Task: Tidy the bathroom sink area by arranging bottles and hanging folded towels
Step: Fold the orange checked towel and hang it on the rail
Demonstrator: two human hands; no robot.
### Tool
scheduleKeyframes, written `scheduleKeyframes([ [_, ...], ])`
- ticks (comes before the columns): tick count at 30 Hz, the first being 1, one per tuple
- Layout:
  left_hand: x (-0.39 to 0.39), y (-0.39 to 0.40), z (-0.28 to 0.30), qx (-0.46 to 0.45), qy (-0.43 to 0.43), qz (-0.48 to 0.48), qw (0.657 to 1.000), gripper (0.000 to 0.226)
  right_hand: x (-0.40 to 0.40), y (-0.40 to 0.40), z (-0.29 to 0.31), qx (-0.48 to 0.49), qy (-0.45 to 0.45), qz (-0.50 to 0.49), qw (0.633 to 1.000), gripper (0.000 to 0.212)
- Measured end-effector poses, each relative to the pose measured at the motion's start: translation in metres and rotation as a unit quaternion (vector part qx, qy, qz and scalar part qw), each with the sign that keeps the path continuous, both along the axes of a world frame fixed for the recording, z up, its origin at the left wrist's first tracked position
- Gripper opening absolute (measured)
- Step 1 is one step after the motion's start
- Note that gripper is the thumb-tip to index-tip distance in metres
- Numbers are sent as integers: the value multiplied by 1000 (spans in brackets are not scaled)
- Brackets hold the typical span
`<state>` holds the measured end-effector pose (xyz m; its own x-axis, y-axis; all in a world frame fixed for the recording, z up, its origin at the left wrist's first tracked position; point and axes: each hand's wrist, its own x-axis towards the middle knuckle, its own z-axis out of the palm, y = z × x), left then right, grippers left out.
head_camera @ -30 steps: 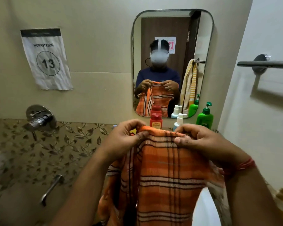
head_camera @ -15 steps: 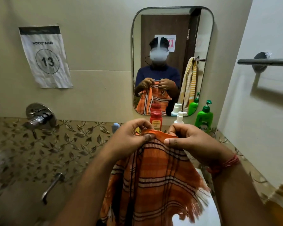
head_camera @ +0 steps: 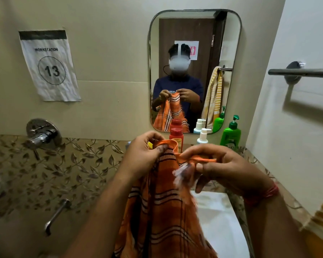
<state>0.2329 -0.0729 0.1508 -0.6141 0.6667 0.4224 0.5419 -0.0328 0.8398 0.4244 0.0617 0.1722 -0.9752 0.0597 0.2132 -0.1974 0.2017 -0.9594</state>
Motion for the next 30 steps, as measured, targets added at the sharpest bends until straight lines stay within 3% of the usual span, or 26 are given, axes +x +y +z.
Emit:
scheduleKeyframes([
  [4, 3, 3, 0, -2, -14, -43, 999, 15, -5, -10, 4, 117, -28, -9, 993, 33],
  [8, 8, -1, 2, -9, -9, -103, 995, 13, -12, -20, 11, 321, -8, -121, 939, 36],
  [13, 9, -5, 3, -4, 23, -135, 991, 12, -14, -33, 14, 397, -6, -153, 905, 26],
  [17, 9, -5, 0, 2, 19, -142, 990, 10, -17, -36, 16, 543, 98, -195, 811, 16],
  [19, 11, -5, 0, 9, 12, -154, 988, 9, -20, -33, 14, 523, 152, -187, 818, 14],
  [23, 12, -6, 1, 13, -6, -177, 984, 12, -24, -29, 6, 203, 200, -104, 953, 6],
  [25, 14, -9, 3, 8, -19, -193, 981, 17, -24, -25, 1, 112, 192, -117, 968, 8],
  [30, 13, -18, 4, -11, -26, -250, 968, 37, -17, -27, 3, 103, 194, -154, 963, 7],
])
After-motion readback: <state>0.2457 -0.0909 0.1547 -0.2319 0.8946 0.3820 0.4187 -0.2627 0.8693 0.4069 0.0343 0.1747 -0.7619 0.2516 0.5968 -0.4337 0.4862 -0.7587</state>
